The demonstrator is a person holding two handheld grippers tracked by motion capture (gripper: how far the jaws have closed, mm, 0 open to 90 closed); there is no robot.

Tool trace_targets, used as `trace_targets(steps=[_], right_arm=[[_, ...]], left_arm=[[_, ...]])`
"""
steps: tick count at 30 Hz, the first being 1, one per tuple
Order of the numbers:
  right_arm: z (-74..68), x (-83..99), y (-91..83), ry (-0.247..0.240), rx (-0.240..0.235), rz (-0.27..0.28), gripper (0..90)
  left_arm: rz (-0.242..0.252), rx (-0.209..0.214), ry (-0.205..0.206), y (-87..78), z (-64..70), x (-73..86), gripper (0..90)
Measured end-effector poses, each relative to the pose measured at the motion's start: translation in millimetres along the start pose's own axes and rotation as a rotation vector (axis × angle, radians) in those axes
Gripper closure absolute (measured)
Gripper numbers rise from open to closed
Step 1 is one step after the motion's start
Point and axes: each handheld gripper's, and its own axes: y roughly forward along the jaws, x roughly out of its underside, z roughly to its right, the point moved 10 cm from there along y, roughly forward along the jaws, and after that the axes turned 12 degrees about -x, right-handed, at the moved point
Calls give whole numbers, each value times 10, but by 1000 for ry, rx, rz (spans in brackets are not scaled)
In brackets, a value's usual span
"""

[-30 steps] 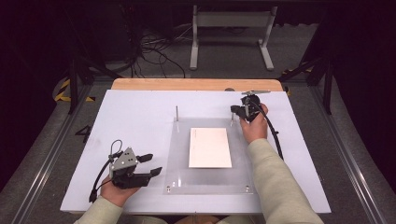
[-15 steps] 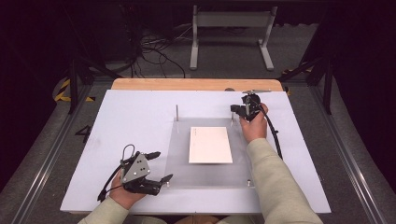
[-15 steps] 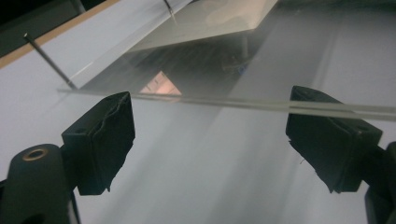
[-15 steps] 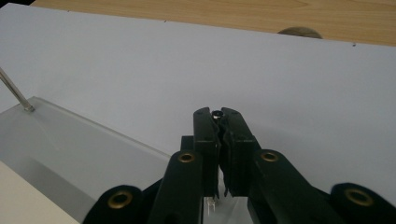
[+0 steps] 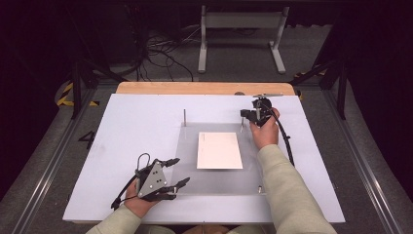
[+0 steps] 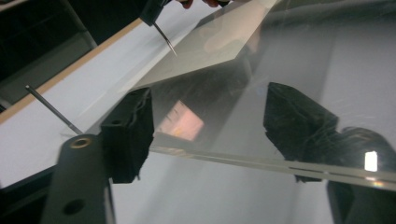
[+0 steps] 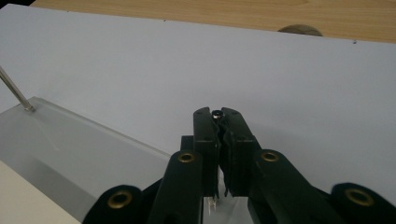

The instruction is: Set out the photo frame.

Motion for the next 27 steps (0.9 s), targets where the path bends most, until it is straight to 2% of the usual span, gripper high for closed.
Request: trace_targets(steps=[4,7,10,11,14,17,21,24,27], right_arm=[[-8,5,-10,0,-6,-1,849],[-10,9,-20,1,-12,4,845],[-5,14,-30,9,-32,9,835],[-3,15,-34,18,-39,12,819],[37,54,-66,15,-32,-1,647],[32,77,-183,6,-47,23,592],[-31,111,-379,-36,-71,36,549],[-65,127,-474,-40,-86,45,525],[-176,192,-653,-56,-147,52,478]], left_arm=[[14,-38,0,-15,-33,-28,476],[6,-63,-3,-25,-68,-19,491],[4,-66,-10,-29,-90,-19,495],[3,-67,-8,-28,-88,-20,495],[1,-67,-10,-29,-96,-28,496],[-1,-66,-11,-30,-98,-32,496],[-1,-67,-19,-29,-103,-42,496],[-2,-66,-20,-29,-104,-45,495],[-3,-61,-22,-30,-107,-46,494]])
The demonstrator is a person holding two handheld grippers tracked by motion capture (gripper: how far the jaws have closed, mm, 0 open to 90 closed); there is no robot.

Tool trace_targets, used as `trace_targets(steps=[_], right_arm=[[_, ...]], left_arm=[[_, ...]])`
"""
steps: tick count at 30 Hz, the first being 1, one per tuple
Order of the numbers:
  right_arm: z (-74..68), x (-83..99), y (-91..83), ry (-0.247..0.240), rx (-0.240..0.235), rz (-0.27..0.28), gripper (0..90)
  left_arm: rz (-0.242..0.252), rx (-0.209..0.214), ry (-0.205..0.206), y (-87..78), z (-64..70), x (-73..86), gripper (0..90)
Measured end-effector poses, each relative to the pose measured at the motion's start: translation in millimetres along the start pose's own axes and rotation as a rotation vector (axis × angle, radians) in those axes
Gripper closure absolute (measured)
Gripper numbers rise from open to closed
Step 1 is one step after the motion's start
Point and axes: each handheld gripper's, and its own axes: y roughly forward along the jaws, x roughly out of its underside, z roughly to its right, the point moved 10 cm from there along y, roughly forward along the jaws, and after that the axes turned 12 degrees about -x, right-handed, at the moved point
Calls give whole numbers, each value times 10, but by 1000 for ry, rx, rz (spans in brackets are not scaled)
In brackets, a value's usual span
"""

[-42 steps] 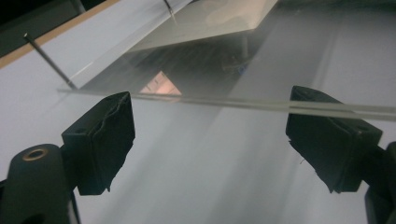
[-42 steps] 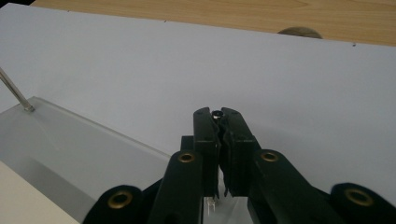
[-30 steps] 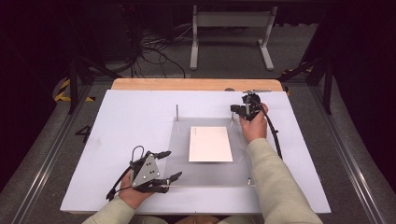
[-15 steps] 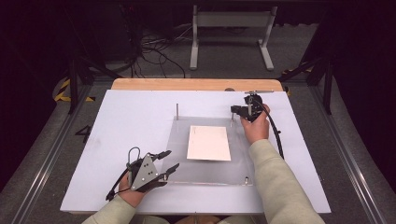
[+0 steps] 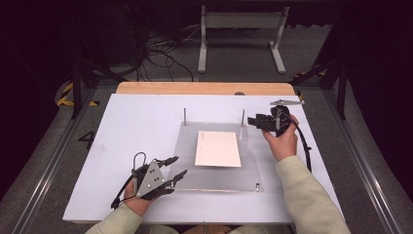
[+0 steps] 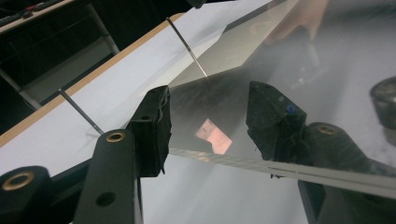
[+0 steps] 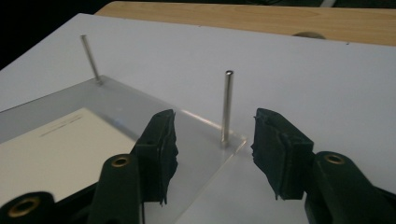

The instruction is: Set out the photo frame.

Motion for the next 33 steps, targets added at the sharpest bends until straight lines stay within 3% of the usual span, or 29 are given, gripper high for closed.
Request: trace_targets(steps=[6,10,16,21,30,33], right_arm=[[-307,121,-335,-56,-65,22,460],[-519,255,-506,-109,-114,3,427],[-742,440,-750,-124,-167,2,383],[-879,573,-902,-175,-161,17,344],[-1105,739,-998,-219,-188,5,297],[-1147,800,-1017,-250,-170,-15,269]], left_arm=[[-3,-1,-8,-1,-4,-8,494],[-6,-2,-7,-2,-6,-11,494],[-8,-6,-14,-3,-7,-20,494],[-12,-6,-15,-6,-8,-23,494],[-7,-2,-20,-23,-11,-36,493],[-8,-2,-17,-25,-13,-37,493]])
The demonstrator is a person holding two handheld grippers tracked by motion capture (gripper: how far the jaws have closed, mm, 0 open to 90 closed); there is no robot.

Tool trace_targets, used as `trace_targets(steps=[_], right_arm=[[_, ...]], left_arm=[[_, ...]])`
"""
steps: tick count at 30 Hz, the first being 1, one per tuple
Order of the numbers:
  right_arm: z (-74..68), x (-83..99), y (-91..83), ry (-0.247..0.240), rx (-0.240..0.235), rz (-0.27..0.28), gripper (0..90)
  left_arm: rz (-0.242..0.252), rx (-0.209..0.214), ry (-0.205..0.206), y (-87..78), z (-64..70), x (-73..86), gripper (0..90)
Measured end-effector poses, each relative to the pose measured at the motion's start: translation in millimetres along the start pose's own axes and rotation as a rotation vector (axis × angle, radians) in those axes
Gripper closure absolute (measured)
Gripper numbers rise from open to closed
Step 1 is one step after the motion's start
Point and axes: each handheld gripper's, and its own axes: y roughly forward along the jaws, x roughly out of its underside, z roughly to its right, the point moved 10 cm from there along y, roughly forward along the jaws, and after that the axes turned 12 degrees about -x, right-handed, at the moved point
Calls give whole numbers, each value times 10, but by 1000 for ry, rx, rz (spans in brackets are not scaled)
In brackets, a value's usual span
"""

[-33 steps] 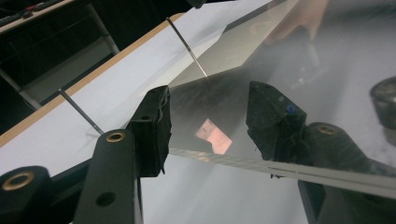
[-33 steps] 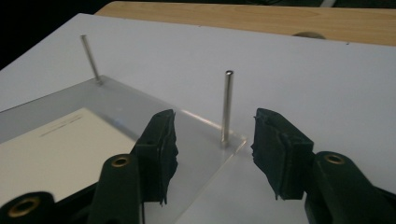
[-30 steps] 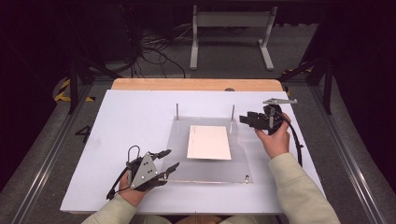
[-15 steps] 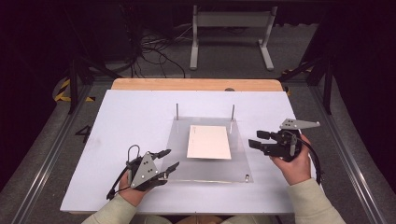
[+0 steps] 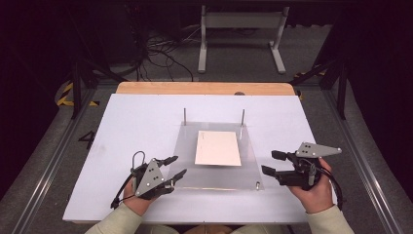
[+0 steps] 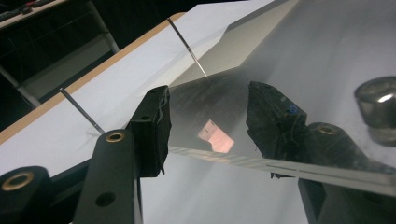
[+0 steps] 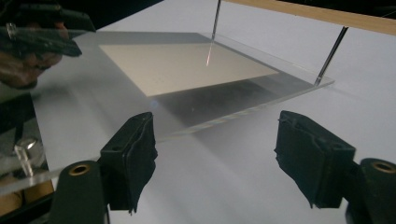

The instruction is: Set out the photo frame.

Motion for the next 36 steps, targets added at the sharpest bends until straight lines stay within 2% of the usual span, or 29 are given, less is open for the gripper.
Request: trace_targets(steps=[4,11,15,21,25,28,29,36], right_arm=[[-89,82,15,-39,-1,-34,223],[-71,173,32,-56,15,-66,189],[-118,211,83,-81,-1,-81,168],[-248,182,203,-142,-51,-74,87],[-310,169,269,-198,-56,-76,50],[-335,146,292,-221,-60,-68,41],[-363,117,319,-254,-63,-57,36],[-434,67,386,-312,-81,-31,64]], left_arm=[[-1,-1,1,-1,-1,-1,493],[-1,0,-2,0,-3,-5,492],[-2,0,-2,-1,-4,-4,493],[-3,0,-2,-1,-2,-7,493],[-5,1,-3,-2,-2,-9,493],[-5,2,-3,-1,-1,-10,492],[-4,2,-3,-1,0,-11,492],[-3,2,-3,0,2,-20,492]])
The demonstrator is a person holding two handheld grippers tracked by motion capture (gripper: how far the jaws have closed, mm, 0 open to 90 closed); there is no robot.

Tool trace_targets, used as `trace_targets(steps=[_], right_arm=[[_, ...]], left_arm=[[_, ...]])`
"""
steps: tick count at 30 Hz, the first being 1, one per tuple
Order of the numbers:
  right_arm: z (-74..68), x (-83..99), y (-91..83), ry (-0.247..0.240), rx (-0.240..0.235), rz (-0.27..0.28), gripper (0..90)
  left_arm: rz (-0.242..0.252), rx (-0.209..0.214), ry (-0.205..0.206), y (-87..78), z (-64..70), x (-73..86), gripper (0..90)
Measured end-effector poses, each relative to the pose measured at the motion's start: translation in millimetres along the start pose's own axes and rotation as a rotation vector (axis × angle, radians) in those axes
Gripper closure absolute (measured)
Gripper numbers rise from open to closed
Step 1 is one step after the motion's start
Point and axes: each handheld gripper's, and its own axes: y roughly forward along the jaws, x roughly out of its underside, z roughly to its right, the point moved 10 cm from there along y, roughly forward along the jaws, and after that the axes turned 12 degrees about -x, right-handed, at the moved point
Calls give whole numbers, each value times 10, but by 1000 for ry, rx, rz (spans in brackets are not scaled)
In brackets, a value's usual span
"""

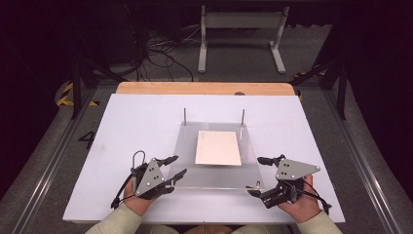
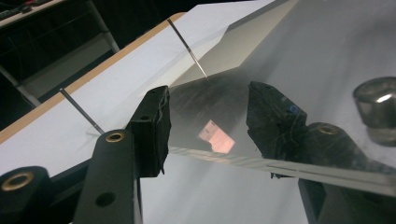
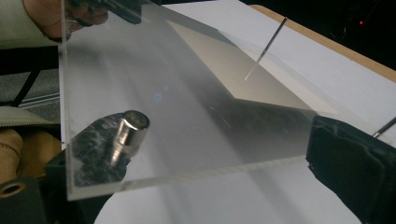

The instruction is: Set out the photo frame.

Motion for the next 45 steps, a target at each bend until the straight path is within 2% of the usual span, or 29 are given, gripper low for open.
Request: trace_targets(steps=[3,7,12,16,17,18,20,22,29,32,36,42,45], right_arm=[[-6,-8,48,-27,2,-1,90],[-12,-44,98,-83,7,5,180],[27,-68,124,-145,51,8,303],[56,-88,104,-158,96,16,408],[73,-107,78,-159,117,32,467],[73,-107,78,-159,117,32,467],[84,-138,49,-156,136,53,525],[94,-157,41,-152,142,60,534],[107,-210,28,-144,169,56,559],[102,-251,14,-143,180,52,571],[40,-322,-50,-138,168,48,584],[-103,-420,-142,-140,151,51,596],[-172,-460,-192,-138,142,54,599]], left_arm=[[1,0,-1,2,2,-4,492],[2,2,-5,2,-2,-11,492],[4,3,-13,1,-8,-18,492],[7,4,-22,-1,-13,-31,493],[13,3,-30,-2,-18,-44,493],[13,3,-30,-2,-18,-44,493],[17,1,-40,-5,-27,-61,495],[17,3,-46,-3,-32,-77,495],[24,-33,-10,-13,-59,-142,525],[34,-39,-12,-40,-64,-186,533],[45,-21,-2,-132,-52,-262,545],[47,2,-9,-290,-12,-354,562],[53,8,3,-380,25,-406,574]])
